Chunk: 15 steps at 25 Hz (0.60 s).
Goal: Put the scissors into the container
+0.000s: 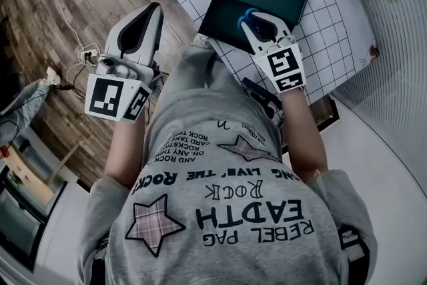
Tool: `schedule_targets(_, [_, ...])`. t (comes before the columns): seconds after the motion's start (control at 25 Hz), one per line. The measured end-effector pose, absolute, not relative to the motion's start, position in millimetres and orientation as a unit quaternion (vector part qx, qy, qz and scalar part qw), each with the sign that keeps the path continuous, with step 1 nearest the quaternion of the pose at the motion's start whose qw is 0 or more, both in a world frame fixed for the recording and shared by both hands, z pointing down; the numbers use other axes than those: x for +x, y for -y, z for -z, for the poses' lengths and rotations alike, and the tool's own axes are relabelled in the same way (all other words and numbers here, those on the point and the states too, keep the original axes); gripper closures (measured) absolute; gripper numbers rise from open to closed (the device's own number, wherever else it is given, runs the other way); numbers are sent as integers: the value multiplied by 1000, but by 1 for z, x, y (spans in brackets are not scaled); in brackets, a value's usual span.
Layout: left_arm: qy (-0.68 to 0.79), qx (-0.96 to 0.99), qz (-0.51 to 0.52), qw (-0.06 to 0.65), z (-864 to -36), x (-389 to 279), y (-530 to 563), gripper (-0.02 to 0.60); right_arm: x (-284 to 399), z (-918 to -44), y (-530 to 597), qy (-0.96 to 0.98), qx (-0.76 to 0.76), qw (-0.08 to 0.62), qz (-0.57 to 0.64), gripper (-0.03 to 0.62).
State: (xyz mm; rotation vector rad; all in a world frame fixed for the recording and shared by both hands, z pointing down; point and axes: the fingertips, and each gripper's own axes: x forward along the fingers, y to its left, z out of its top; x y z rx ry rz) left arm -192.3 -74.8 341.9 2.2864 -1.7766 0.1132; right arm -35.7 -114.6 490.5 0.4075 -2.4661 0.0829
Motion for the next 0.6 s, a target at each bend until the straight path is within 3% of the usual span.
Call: schedule_targets(0.6, [625, 770, -35, 124, -343, -200, 63, 580, -62, -524, 104, 908, 63, 414, 10, 516])
